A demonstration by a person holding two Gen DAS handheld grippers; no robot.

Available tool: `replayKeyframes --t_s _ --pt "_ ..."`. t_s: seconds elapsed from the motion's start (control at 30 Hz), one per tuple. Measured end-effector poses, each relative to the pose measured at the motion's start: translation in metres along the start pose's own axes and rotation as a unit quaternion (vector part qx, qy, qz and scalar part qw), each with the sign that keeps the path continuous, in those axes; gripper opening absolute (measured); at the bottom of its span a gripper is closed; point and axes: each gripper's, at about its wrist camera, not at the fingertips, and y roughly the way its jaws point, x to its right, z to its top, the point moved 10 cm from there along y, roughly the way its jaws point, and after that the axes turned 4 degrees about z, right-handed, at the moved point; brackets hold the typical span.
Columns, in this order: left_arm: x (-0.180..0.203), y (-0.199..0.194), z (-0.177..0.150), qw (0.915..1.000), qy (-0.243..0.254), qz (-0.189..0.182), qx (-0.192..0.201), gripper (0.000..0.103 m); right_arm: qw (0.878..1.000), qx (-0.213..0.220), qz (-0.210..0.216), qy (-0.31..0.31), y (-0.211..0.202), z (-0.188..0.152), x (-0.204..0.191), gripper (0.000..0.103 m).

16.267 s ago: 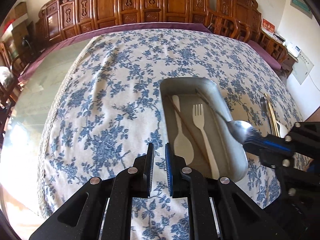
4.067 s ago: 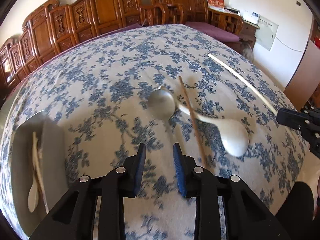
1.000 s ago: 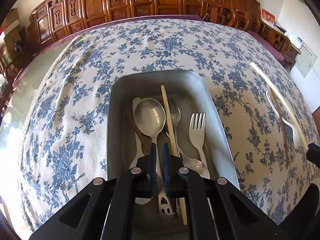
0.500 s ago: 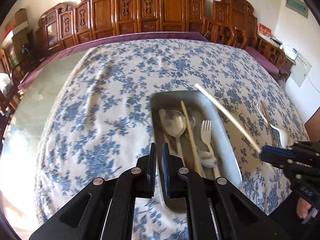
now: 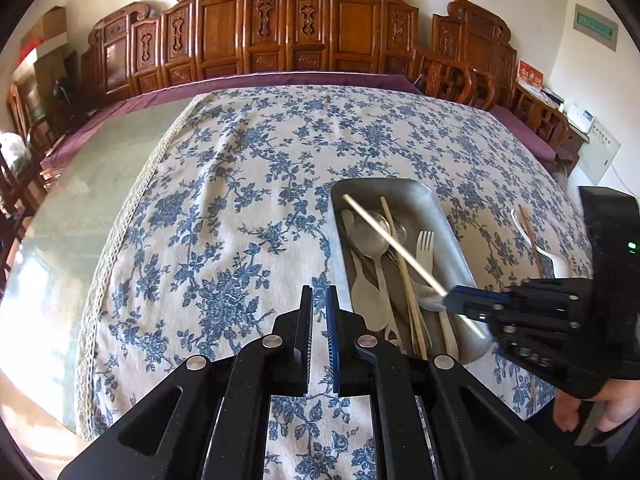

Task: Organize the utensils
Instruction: 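Lower the steel spoon and chopstick into the grey tray and open both tools, then grasp the last wooden chopstick beside the ceramic spoon with the left tool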

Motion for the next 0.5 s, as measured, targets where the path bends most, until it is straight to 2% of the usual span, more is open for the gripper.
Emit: replayKeyframes --t_s 0.23,0.4,0.5 --pt "0.012 -0.007 0.001 0.9999 0.01 -0.009 0.008 0.006 1.0 -0.001 0.0 0.006 0.003 0.003 -0.001 0.008" --pt "0.017 -0.011 0.002 0.9998 0.011 -0.012 0.012 0.005 1.0 0.021 -0.001 -0.001 -0.021 0.003 0.004 0.008" --pt "0.024 -0.012 0.0 0.9997 0.018 -0.013 0.013 0.006 0.999 0.029 -0.016 -0.016 -0.043 -0.004 0.013 0.012"
